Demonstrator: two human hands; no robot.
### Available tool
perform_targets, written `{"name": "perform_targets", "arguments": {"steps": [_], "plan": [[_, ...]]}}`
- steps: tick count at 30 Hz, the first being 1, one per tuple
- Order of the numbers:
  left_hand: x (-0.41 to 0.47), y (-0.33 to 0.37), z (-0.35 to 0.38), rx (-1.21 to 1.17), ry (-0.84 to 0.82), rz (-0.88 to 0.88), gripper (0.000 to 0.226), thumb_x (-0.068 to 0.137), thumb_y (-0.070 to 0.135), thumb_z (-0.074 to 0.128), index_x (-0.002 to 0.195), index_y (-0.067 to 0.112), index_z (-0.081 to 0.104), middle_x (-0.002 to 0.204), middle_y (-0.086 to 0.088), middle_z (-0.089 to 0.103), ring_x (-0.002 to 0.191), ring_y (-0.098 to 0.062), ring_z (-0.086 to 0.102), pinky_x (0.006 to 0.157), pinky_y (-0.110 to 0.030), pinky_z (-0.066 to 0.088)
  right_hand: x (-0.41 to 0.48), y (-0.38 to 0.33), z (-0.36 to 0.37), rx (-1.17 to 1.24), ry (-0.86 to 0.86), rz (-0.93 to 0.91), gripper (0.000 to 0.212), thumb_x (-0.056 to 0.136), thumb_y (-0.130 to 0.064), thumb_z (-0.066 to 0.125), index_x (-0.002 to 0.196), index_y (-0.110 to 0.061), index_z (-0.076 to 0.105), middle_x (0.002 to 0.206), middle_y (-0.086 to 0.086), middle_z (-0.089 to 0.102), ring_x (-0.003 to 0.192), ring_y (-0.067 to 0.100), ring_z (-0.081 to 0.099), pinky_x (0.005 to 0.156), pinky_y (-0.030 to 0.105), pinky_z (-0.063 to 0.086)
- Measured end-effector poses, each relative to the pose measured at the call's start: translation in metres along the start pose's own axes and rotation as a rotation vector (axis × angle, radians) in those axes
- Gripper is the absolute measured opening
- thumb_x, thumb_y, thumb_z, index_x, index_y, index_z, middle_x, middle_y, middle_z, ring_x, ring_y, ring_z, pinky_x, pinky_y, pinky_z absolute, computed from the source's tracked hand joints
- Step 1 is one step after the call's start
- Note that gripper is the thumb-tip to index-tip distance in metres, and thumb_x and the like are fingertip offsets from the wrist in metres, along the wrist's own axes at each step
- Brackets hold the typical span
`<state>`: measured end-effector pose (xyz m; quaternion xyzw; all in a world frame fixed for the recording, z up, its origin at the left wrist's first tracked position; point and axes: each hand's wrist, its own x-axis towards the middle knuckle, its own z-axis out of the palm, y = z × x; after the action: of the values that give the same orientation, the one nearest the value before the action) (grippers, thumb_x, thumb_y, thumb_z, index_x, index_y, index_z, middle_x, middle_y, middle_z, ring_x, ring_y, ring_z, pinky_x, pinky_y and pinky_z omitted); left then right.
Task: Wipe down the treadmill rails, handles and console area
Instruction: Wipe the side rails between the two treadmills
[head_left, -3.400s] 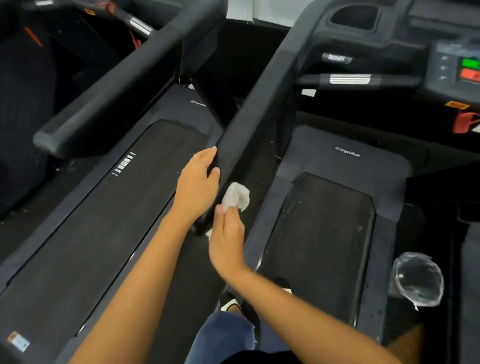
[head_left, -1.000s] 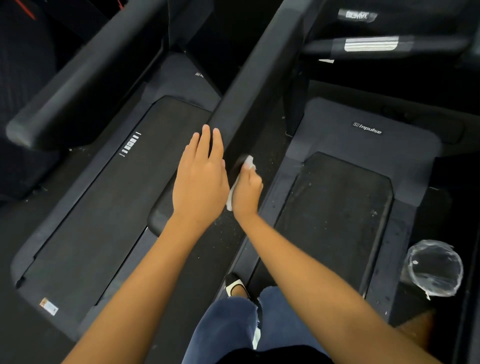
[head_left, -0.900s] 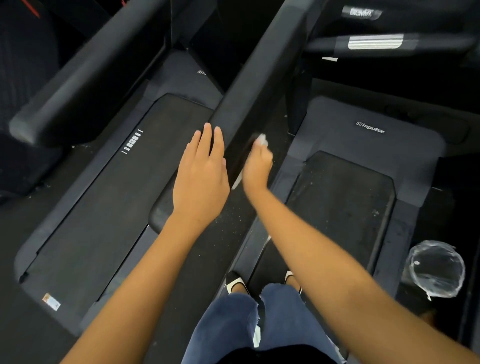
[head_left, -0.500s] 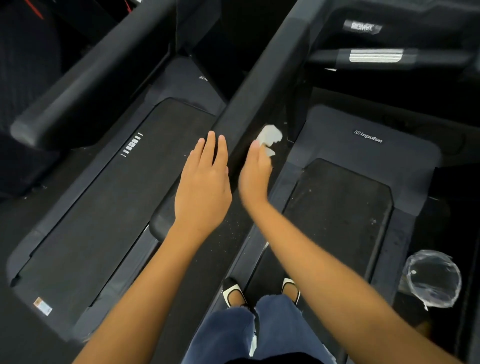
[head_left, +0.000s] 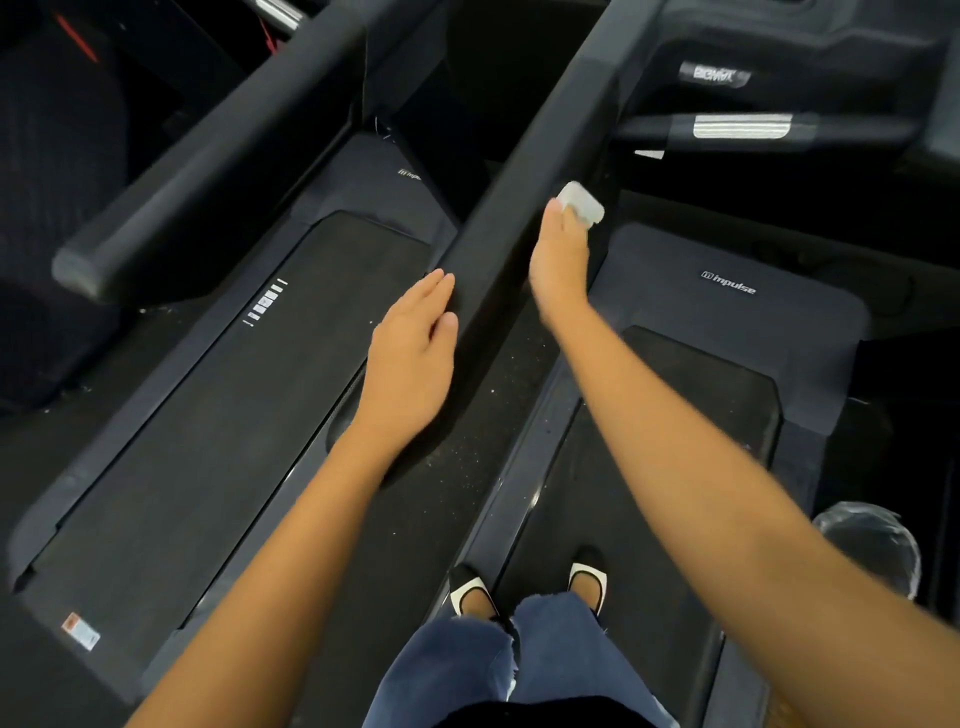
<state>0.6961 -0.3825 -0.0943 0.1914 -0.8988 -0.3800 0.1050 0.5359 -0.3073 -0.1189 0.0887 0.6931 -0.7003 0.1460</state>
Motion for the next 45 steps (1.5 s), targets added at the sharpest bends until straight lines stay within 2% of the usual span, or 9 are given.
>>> {"name": "perform_targets", "arguments": {"steps": [5,9,15,24,28,33,37,40,45], "plan": [[0.008,-0.016,-0.017,-0.311,-0.014,-0.128,0.038,0.098,0.015,0.043,0.131,0.022,0.059,0.131,0.014,0.059,0.123,0.002,0.050,0.111,-0.027,0.036,-0.148,0.095,0.009,-0.083,-0.081,-0.172,0.029,0.102,-0.026,0.039,0.075,-0.015,0.043,0.065,-0.001,0.040,0.058,0.006,0.034,0.056,0.032,0.033],[0.006,-0.015,-0.017,-0.269,-0.027,-0.104,0.038,0.099,0.014,0.042,0.132,0.023,0.058,0.133,0.012,0.057,0.125,-0.002,0.048,0.111,-0.030,0.035,-0.207,0.128,0.026,0.064,-0.130,-0.113,0.033,0.102,-0.032,0.038,0.070,-0.022,0.037,0.064,-0.003,0.034,0.061,0.004,0.032,0.060,0.024,0.033],[0.002,-0.016,-0.018,-0.212,-0.040,-0.060,0.039,0.099,0.013,0.041,0.134,0.022,0.056,0.135,0.010,0.055,0.127,-0.005,0.046,0.109,-0.027,0.034,-0.148,0.110,0.031,0.261,-0.030,0.255,0.039,0.105,-0.034,0.030,0.124,-0.015,0.057,0.118,0.006,0.064,0.109,0.017,0.058,0.104,0.038,0.043],[-0.001,-0.016,-0.016,-0.187,-0.047,0.023,0.038,0.099,0.011,0.043,0.133,0.018,0.057,0.135,0.007,0.056,0.124,-0.003,0.046,0.107,-0.020,0.032,-0.271,0.095,0.033,0.155,-0.151,0.115,0.036,0.104,-0.034,0.034,0.073,-0.017,0.044,0.068,-0.006,0.041,0.066,0.005,0.040,0.066,0.022,0.038],[0.000,-0.017,-0.019,-0.228,-0.069,0.014,0.038,0.098,0.013,0.043,0.134,0.020,0.056,0.135,0.008,0.056,0.127,-0.004,0.046,0.111,-0.029,0.035,-0.224,0.088,0.044,0.290,-0.021,0.257,0.033,0.105,-0.027,0.035,0.105,0.003,0.049,0.085,0.007,0.049,0.074,0.006,0.046,0.062,0.006,0.040],[0.001,-0.021,-0.021,-0.291,-0.092,-0.012,0.037,0.098,0.017,0.044,0.133,0.022,0.057,0.134,0.010,0.057,0.126,-0.004,0.048,0.111,-0.035,0.037,-0.165,0.087,0.037,0.288,-0.014,0.291,0.033,0.102,-0.037,0.031,0.112,-0.021,0.058,0.109,0.004,0.064,0.103,0.017,0.059,0.102,0.036,0.043],[0.002,-0.024,-0.024,-0.350,-0.111,-0.027,0.034,0.099,0.020,0.045,0.129,0.022,0.060,0.129,0.013,0.061,0.123,-0.002,0.051,0.110,-0.035,0.039,-0.183,0.086,0.027,0.293,-0.027,0.214,0.021,0.105,-0.033,0.031,0.120,-0.032,0.046,0.092,-0.018,0.053,0.082,-0.002,0.050,0.090,0.020,0.036],[0.007,-0.027,-0.029,-0.401,-0.125,-0.046,0.031,0.098,0.020,0.047,0.124,0.023,0.064,0.123,0.013,0.065,0.117,0.000,0.055,0.108,-0.032,0.040,-0.235,0.112,0.031,0.129,-0.080,0.039,0.028,0.102,-0.032,0.038,0.091,-0.011,0.053,0.081,-0.003,0.047,0.075,0.006,0.044,0.077,0.027,0.037],[0.017,-0.035,-0.041,-0.463,-0.163,-0.062,0.028,0.097,0.019,0.049,0.118,0.027,0.066,0.114,0.010,0.070,0.114,-0.002,0.059,0.106,-0.032,0.043,-0.277,0.163,0.040,-0.477,-0.452,-0.436,0.052,0.104,-0.039,0.025,0.121,0.005,0.046,0.152,0.028,0.020,0.146,0.034,0.019,0.119,0.045,0.019]]}}
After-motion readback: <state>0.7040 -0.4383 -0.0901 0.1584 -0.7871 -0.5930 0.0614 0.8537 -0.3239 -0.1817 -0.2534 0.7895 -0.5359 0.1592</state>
